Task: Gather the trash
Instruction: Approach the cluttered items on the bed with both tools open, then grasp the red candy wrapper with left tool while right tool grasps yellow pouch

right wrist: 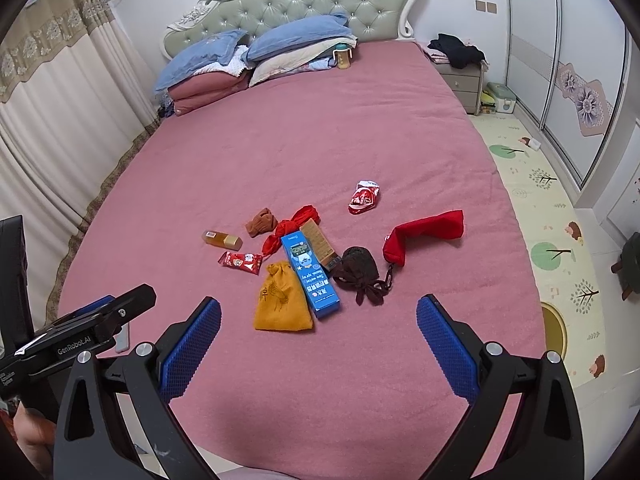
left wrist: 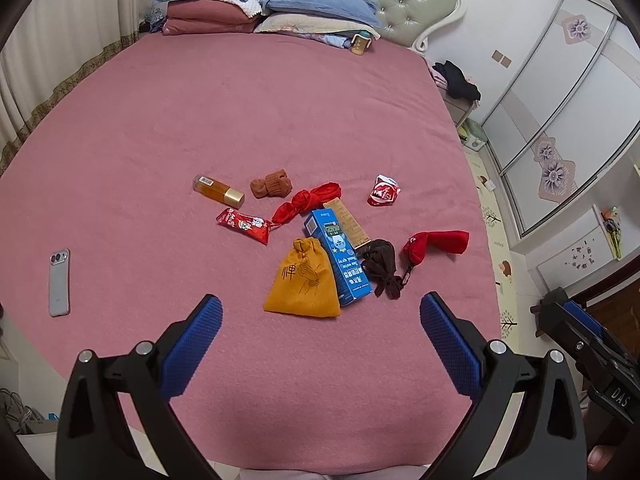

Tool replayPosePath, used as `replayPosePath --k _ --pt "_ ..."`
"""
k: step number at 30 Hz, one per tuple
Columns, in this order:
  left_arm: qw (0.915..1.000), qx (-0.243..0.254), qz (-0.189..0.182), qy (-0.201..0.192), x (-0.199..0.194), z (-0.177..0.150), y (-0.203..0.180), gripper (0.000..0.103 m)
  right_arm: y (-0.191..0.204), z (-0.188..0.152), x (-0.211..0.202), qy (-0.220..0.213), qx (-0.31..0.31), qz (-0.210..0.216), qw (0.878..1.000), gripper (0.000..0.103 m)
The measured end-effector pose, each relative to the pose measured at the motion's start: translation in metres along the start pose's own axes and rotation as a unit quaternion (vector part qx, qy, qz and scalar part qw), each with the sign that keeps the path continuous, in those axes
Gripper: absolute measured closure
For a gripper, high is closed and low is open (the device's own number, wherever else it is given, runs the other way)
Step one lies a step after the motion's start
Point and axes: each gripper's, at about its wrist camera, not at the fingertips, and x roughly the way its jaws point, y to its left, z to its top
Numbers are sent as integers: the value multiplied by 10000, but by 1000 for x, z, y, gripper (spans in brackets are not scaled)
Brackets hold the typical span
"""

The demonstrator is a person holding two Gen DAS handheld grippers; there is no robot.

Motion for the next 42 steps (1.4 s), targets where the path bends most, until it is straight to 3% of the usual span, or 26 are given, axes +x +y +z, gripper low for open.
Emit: replayPosePath --k 22,34,42 --pt "9996 -145 71 252 15 0 10 4 7 -1 25 287 -70 149 9995 9" --pt "9948 -702 254 699 57 5 63 4 40 -5 85 629 -367 290 9969 9" --pt "9897 -1094 283 883 100 18 94 4 62 -14 148 881 -474 437 9940 9"
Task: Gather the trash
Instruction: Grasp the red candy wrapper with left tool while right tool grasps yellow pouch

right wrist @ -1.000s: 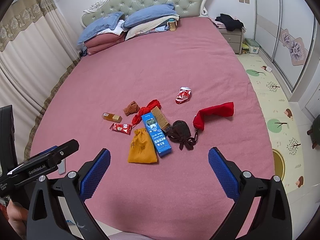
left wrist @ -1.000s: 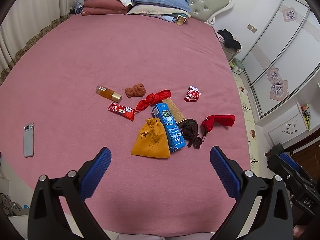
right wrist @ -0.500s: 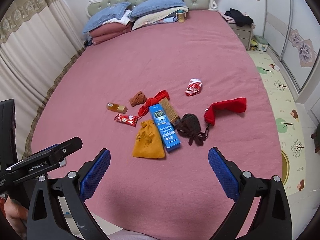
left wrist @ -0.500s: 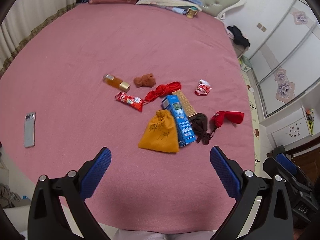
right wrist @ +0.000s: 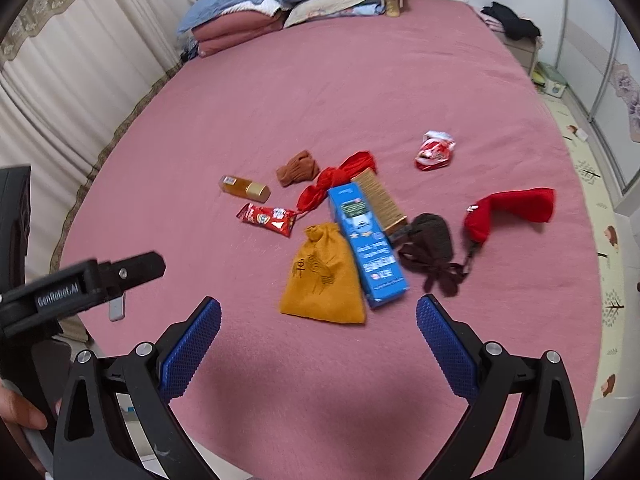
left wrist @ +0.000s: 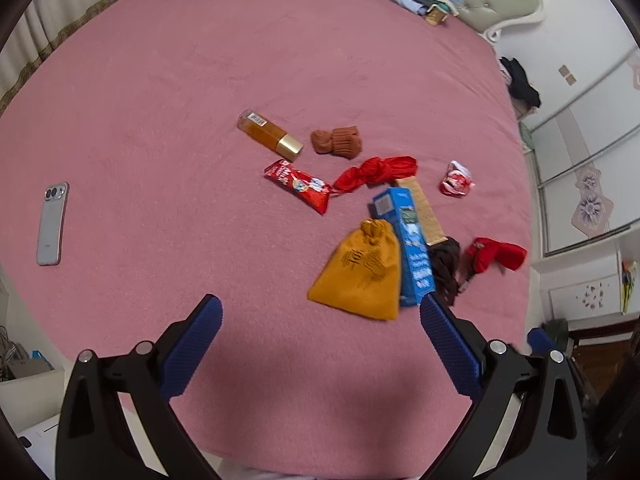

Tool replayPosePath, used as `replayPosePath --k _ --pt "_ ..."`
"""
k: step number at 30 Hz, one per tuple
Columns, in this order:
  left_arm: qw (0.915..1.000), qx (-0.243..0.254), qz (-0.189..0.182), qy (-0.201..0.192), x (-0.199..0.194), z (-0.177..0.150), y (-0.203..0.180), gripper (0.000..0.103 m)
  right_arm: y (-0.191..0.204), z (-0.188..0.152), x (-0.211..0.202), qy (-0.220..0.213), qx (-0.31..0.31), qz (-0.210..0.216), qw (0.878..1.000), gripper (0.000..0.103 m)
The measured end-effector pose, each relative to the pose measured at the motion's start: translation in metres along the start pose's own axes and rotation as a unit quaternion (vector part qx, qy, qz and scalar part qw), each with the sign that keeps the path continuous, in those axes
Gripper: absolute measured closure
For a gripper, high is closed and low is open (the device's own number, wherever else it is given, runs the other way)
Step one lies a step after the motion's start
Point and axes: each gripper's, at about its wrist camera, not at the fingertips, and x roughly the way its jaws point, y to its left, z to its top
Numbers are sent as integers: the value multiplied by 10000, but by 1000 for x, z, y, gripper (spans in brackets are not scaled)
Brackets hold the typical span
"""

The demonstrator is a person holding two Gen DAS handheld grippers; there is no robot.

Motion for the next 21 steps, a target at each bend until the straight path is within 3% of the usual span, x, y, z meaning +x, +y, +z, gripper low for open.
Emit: replayPosePath --k 8,13,21 --pt "9989 -261 -115 375 65 23 17 4 10 1 75 110 -42 186 9998 11" --pt "9981 -352 -71 507 99 38 23 4 10 2 123 304 60 188 9993 18" --pt "9976 -355 77 596 143 56 26 4 -2 0 180 540 446 -137 9975 18"
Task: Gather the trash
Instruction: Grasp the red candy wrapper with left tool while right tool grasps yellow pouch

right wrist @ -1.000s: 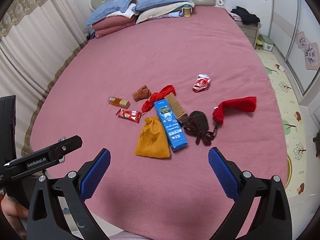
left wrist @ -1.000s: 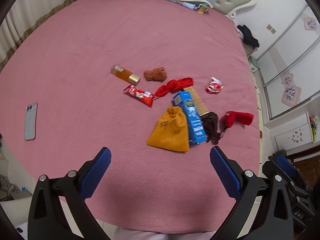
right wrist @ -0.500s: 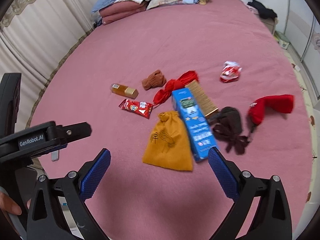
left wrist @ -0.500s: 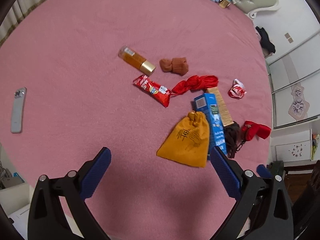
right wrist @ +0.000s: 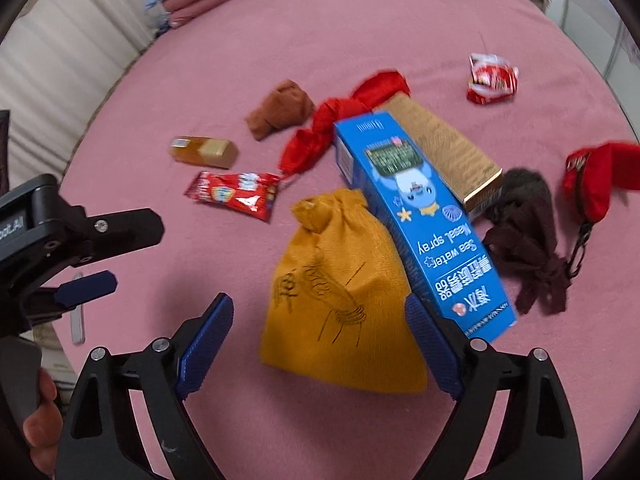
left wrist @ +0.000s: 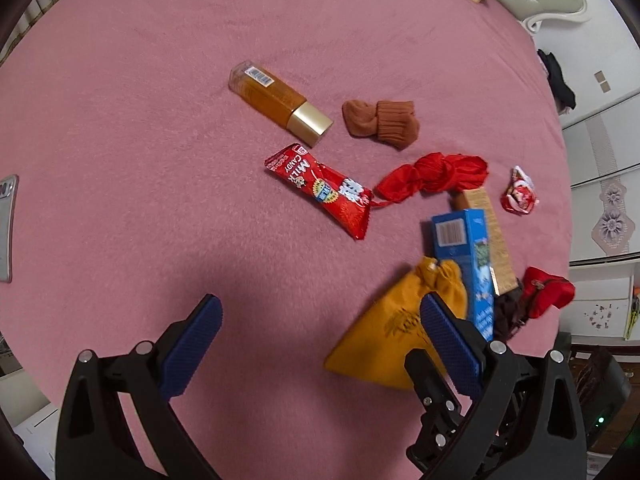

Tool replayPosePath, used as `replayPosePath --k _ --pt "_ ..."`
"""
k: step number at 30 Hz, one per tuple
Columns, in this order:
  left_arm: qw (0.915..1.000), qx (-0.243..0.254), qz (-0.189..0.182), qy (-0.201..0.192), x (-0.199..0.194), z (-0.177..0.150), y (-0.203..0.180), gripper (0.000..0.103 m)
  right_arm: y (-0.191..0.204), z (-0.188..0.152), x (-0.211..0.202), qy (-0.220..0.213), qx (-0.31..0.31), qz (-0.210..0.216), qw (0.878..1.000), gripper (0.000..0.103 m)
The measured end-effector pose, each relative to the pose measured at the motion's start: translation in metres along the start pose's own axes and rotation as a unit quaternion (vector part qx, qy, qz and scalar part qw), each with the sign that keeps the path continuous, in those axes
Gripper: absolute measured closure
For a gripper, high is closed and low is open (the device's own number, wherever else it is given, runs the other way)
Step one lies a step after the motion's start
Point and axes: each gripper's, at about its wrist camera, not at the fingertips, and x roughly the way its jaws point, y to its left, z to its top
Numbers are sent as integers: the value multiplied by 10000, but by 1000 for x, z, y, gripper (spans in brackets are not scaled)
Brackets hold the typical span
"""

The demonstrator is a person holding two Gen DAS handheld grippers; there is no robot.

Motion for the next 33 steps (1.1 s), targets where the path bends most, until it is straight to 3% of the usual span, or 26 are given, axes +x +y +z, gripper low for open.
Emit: replayPosePath --k 7,10,12,15,18,26,28,30,33 --pt "9999 -110 42 90 29 19 1 4 -13 4 29 164 284 -163 9993 20" --pt "9997 -228 60 78 37 27 1 4 -19 3 37 254 324 -206 9989 33" --pt "9993 -353 37 107 43 32 3 4 -22 2 39 302 331 -102 9989 50" --pt "9983 -582 32 77 52 39 4 4 -25 -3 34 341 282 62 9990 64" --pt "9971 -750 148 58 60 48 1 4 -27 -3 28 360 253 259 9987 70" --pt "9877 -1557 78 -105 86 72 0 5 -15 3 16 254 53 717 9971 73" --pt "9892 -1451 212 -77 98 79 -6 10 -15 6 16 257 98 693 9972 73" --pt "9891 -1443 287 31 109 84 -9 24 -19 7 15 239 103 681 9973 73" --pt "9883 -1475 363 164 119 91 -9 36 -21 12 12 226 30 737 9970 73"
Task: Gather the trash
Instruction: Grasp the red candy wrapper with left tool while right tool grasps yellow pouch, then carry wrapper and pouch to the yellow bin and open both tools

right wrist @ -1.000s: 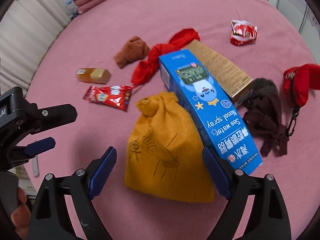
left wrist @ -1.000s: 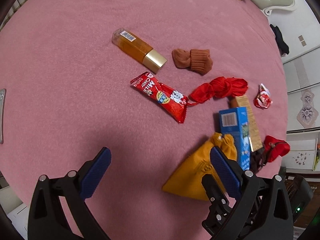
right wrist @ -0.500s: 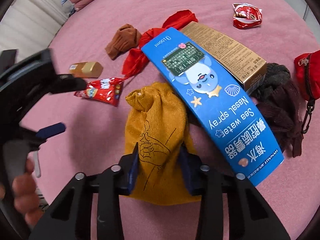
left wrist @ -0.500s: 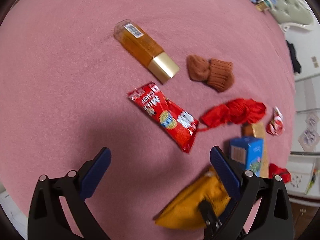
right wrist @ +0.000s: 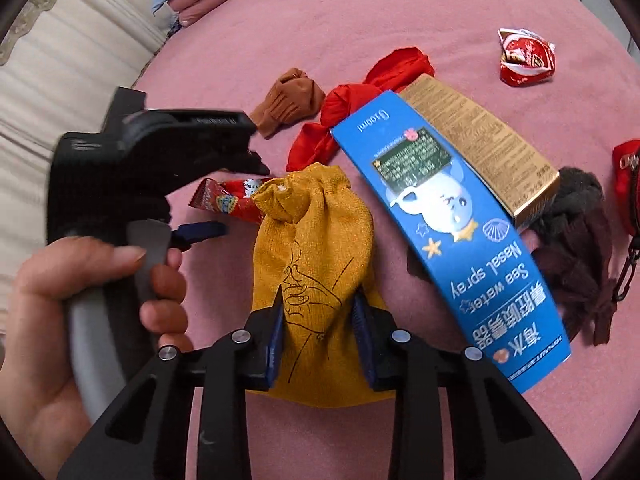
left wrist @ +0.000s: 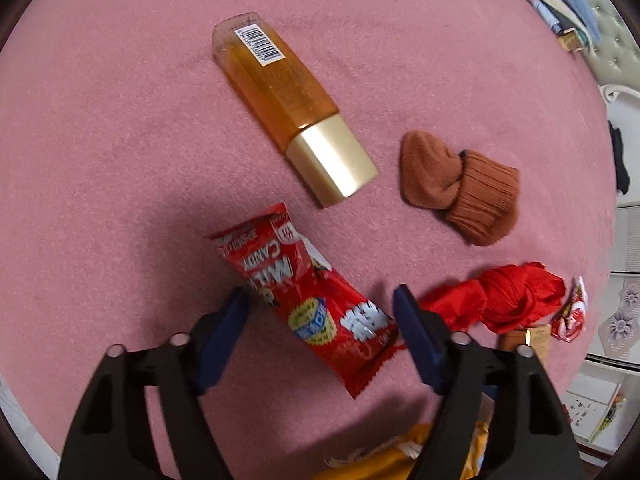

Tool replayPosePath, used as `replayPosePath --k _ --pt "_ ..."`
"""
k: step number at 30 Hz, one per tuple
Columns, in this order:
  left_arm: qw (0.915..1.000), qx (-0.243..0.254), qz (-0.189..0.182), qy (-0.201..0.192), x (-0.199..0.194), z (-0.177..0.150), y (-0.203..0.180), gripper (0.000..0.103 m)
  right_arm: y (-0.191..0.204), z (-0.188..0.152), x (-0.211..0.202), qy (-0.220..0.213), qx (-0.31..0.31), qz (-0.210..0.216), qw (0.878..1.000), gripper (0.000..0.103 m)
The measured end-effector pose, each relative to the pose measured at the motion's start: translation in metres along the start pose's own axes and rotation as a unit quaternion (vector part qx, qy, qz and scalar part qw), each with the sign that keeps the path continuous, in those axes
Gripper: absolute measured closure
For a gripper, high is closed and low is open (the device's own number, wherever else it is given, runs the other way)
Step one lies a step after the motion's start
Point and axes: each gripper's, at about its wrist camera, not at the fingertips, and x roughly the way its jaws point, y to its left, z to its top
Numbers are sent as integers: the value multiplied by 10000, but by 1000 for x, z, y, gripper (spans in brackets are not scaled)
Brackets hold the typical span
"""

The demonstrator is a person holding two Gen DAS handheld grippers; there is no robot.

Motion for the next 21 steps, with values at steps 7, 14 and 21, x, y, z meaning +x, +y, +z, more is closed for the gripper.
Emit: replayPosePath --k 7,14,21 --pt "9994 339 -58 89 1 6 11 70 0 3 -4 58 -97 31 9999 73" --pt "9921 1200 -364 80 -11 -13 27 80 5 4 -7 65 -112 129 9998 73" --pt "9793 1941 -509 276 -36 -77 40 80 8 -14 -15 116 -175 169 9996 73"
